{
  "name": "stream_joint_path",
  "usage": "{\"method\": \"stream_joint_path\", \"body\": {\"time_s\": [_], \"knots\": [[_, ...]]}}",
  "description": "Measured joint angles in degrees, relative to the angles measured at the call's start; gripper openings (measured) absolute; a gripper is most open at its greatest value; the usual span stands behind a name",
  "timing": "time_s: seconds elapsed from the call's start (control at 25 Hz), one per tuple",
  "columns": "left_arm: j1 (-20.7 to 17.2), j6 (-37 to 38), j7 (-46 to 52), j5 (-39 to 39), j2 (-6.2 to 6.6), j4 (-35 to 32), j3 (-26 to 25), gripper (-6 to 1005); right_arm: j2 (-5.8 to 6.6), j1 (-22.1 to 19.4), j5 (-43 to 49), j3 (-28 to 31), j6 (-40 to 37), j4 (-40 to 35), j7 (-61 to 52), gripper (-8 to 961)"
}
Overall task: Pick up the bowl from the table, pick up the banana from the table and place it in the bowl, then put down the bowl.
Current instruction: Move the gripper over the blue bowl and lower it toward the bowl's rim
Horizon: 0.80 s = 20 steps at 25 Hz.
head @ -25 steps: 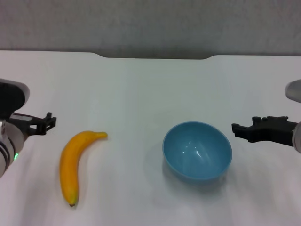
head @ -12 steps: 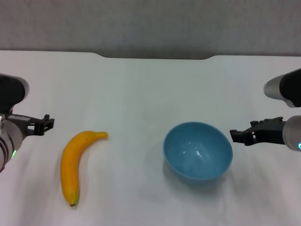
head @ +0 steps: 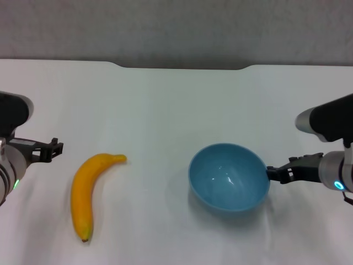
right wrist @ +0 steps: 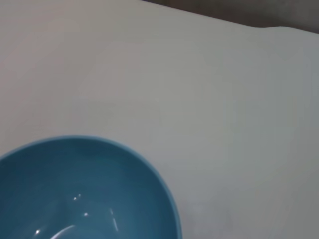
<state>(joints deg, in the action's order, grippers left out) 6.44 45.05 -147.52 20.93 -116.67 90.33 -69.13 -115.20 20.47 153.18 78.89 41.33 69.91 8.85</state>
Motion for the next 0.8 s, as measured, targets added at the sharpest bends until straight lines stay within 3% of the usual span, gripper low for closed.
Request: {"method": "stream_joint_path", "body": {"time_s": [0.36,0.8], "knots": [[0.13,-0.44,0.04,-0.02,-0.06,-0.46,0.10,904,-0.03,0.17,-0.09,-3.28,-3.38,-1.27,-1.84,634],[-0.22,-1.09,0.04,-0.01,-0.04,-0.52,0.05,905,0.12,-1.93,1.93,-1.88,-1.37,5.20,-2.17,635]]}}
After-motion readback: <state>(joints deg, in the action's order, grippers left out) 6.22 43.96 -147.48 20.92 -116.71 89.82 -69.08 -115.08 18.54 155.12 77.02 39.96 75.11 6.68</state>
